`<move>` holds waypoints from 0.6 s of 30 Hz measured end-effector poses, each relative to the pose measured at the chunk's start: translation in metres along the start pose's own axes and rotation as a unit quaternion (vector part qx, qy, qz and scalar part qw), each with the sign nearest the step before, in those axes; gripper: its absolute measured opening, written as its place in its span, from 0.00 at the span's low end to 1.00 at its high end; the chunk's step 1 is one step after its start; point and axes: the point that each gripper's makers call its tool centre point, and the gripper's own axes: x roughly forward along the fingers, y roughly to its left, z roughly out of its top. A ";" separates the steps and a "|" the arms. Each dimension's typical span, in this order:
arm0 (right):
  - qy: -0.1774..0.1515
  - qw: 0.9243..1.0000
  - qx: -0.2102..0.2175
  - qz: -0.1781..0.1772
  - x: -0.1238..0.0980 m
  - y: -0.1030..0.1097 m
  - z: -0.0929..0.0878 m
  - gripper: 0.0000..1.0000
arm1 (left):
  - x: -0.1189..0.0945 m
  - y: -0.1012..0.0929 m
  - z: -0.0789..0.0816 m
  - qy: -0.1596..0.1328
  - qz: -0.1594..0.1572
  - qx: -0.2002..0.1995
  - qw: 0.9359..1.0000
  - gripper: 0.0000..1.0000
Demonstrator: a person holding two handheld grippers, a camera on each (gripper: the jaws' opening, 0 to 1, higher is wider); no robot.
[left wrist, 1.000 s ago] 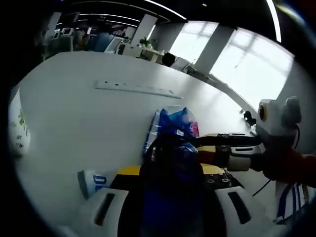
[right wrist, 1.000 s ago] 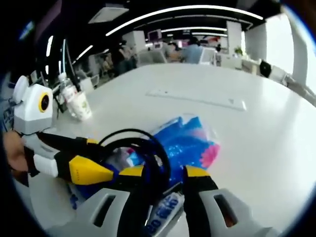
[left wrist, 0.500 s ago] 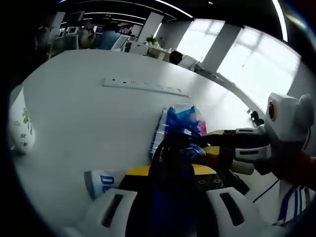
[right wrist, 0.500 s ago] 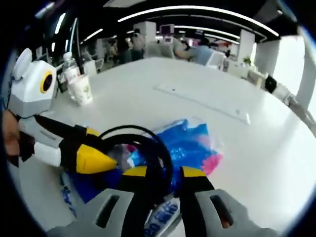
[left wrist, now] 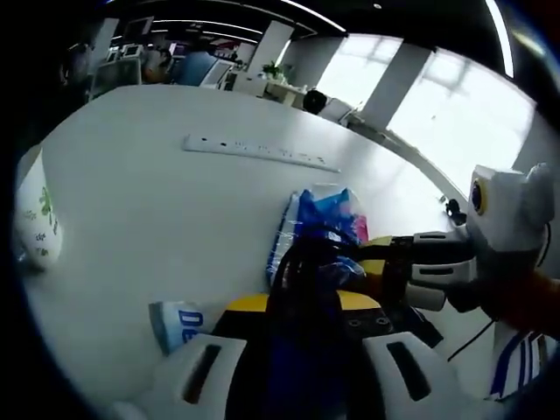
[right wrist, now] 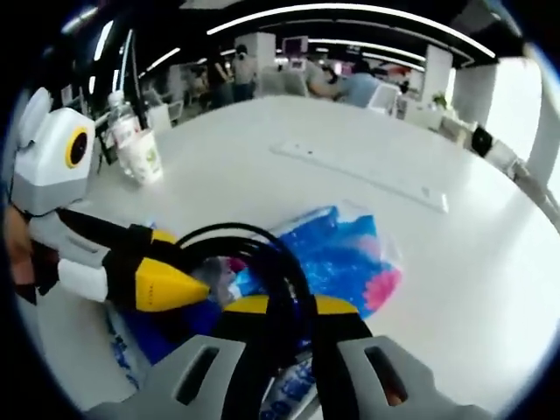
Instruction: Arrange the tabletop items into an orderly group along one side of the table until the central work area is clear of visible clutter.
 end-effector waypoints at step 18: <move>0.019 1.000 -0.015 -0.016 -0.002 0.002 0.000 0.08 | -0.001 0.001 -0.001 0.015 0.005 -0.032 0.999 0.12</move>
